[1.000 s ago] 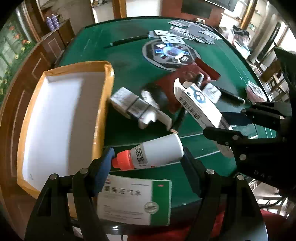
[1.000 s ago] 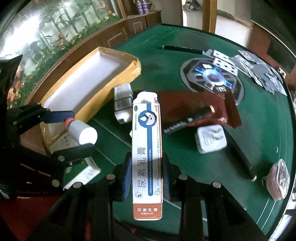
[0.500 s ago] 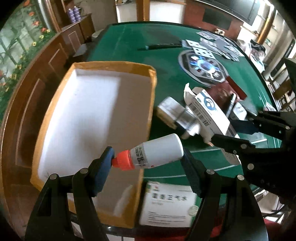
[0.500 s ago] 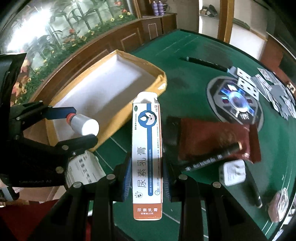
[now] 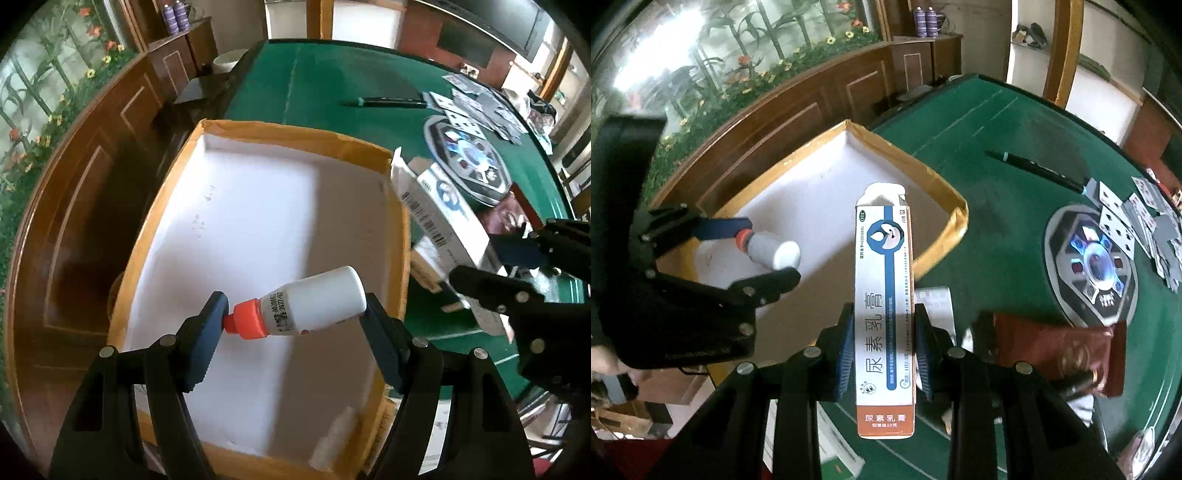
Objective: Organize objects
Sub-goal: 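Carry the glue bottle with the left tool while the right tool drops the ointment box into the cardboard box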
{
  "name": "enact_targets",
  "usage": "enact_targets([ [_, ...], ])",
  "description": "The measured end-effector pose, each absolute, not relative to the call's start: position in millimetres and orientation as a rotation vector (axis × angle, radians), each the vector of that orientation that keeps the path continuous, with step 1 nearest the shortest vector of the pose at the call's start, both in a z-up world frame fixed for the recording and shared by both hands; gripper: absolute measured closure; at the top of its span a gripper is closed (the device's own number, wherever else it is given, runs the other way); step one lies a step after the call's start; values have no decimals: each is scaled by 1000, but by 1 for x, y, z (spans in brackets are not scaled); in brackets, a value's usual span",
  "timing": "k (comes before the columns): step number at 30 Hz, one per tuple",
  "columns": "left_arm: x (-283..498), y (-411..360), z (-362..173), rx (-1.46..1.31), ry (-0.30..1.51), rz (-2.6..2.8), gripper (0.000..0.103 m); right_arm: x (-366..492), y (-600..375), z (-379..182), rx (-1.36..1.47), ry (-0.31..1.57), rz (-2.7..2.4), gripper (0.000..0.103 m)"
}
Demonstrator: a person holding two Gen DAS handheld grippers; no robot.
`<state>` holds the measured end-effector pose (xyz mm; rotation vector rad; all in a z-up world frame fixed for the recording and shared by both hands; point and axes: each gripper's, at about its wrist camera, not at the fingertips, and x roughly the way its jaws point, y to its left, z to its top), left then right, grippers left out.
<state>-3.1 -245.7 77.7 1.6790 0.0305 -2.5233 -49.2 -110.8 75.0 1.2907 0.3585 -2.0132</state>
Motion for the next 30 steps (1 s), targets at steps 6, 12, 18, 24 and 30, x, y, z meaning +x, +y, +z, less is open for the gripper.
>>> enact_targets([
  [6, -26, -270, 68, 1699, 64, -2499, 29, -70, -140, 71, 1313, 353, -2010, 74],
  [12, -52, -296, 61, 1711, 114, -2477, 29, -91, -159, 57, 1372, 316, -2007, 74],
  [18, -81, -319, 50, 1740, 232, -2449, 29, -109, -170, 36, 1417, 316, -1998, 77],
  [24, -107, -328, 39, 1768, 265, -2426, 29, -123, -179, 20, 1439, 342, -2020, 82],
  [30, -121, -331, 30, 1790, 290, -2414, 29, -127, -183, 13, 1442, 304, -2051, 85],
])
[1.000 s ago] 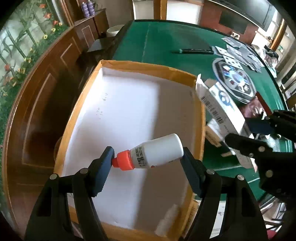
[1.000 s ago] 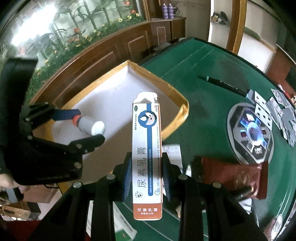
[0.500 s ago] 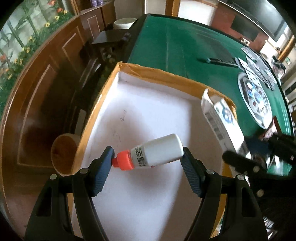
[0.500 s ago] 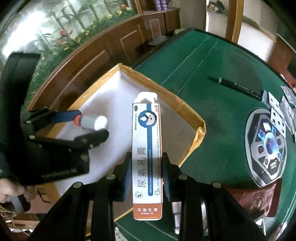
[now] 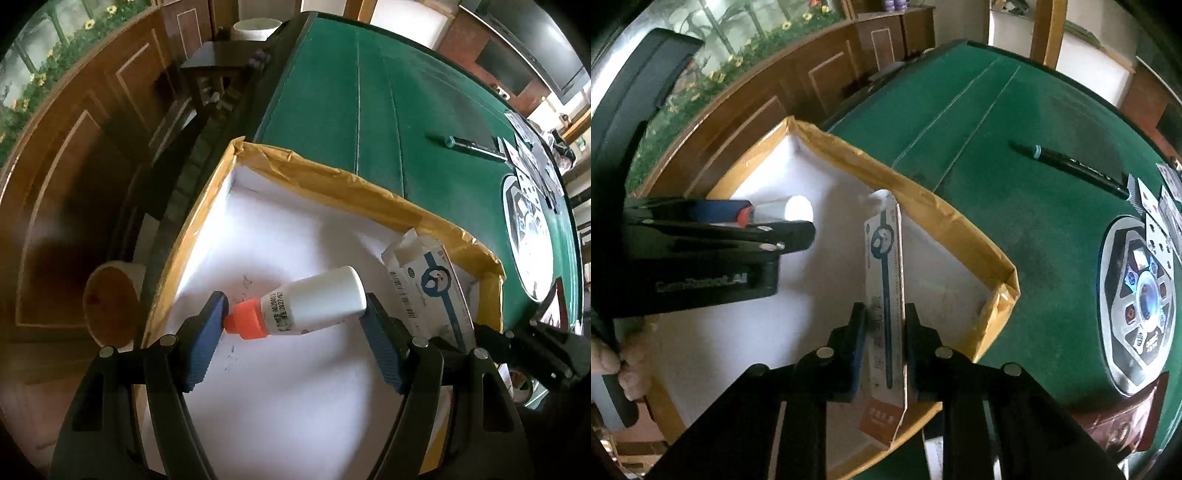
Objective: Organize objects
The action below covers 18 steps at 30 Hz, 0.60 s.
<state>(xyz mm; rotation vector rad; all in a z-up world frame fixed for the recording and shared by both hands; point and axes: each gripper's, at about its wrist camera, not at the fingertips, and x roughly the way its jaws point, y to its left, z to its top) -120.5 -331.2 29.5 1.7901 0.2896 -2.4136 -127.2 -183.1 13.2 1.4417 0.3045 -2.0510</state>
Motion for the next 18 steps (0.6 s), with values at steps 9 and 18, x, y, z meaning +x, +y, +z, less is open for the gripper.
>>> enact_targets([
  [9, -132, -329, 27, 1775, 272, -2433, 29, -125, -186, 12, 1422, 225, -2077, 81],
  [18, -135, -325, 28, 1754, 301, -2444, 28, -109, -168, 39, 1348, 201, -2136, 49],
])
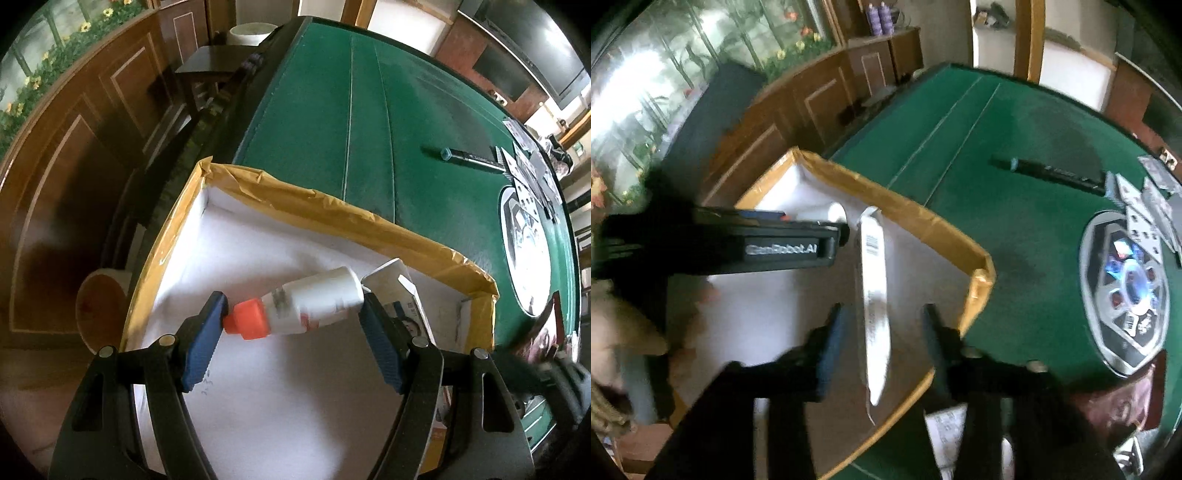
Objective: Organize objects
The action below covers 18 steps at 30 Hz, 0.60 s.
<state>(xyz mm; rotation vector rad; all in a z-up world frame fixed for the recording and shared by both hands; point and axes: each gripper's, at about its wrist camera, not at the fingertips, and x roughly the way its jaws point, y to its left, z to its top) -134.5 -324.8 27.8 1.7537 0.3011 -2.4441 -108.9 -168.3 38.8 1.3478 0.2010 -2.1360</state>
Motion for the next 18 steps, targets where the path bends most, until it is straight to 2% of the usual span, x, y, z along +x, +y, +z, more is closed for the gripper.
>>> enact_targets([
  [2, -134, -324, 27, 1753, 306, -2439, 26, -105, -155, 49, 1310, 171, -2167, 42],
  [11, -119, -313, 39, 1729, 381, -2452, 22, -98, -84, 60, 1323, 107, -2255, 26],
  [18, -95, -298, 59, 1699, 430, -2475, 22, -80, -15, 59, 1366, -13, -2313, 25],
])
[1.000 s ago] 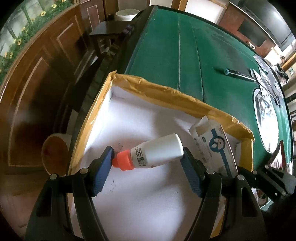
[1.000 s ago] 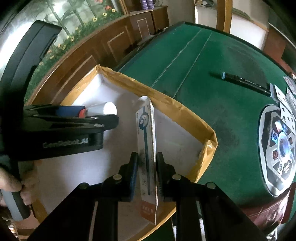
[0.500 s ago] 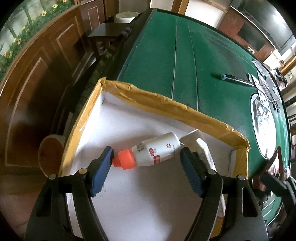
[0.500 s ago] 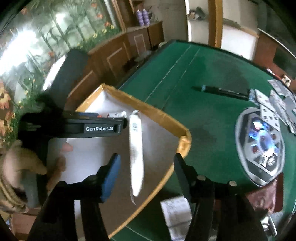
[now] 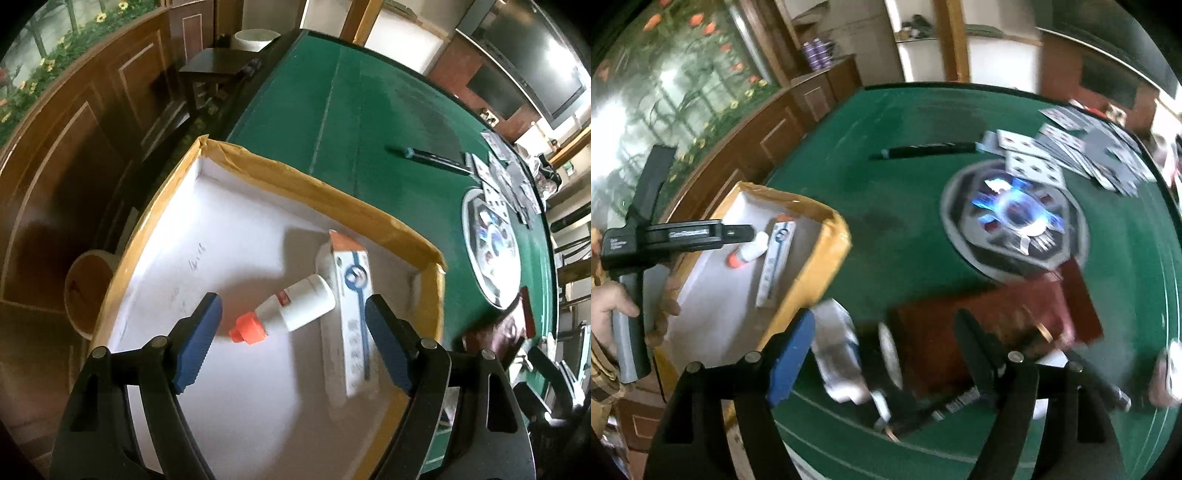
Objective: Organize objects
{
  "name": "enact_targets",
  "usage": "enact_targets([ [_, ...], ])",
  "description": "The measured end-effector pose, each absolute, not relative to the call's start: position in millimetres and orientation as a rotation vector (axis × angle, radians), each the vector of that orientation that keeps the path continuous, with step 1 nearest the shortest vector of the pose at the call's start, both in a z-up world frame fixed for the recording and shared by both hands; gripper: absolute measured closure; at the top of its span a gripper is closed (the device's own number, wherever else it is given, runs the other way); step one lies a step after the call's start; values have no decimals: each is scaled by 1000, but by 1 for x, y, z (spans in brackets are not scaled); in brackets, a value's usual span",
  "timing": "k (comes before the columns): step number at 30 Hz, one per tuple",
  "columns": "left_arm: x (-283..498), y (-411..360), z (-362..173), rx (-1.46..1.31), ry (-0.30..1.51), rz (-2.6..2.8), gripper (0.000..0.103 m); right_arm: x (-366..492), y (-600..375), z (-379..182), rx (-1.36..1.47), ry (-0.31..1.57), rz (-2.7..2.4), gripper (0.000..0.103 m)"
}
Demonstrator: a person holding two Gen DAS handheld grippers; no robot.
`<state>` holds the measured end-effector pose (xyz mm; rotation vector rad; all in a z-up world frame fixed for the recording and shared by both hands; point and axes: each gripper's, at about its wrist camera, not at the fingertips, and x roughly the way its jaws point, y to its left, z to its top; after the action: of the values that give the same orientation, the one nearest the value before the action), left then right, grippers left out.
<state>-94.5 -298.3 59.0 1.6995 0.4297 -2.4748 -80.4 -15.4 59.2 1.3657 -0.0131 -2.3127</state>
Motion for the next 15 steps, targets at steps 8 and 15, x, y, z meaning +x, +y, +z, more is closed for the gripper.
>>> enact_targets([
  [8, -66, -241, 78, 1724, 336, -2589, 22, -39, 61, 47, 1420, -134, -2391, 25],
  [15, -56, -164, 80, 1857, 211, -2705, 22, -13, 97, 32, 1489, -162, -2411, 25],
])
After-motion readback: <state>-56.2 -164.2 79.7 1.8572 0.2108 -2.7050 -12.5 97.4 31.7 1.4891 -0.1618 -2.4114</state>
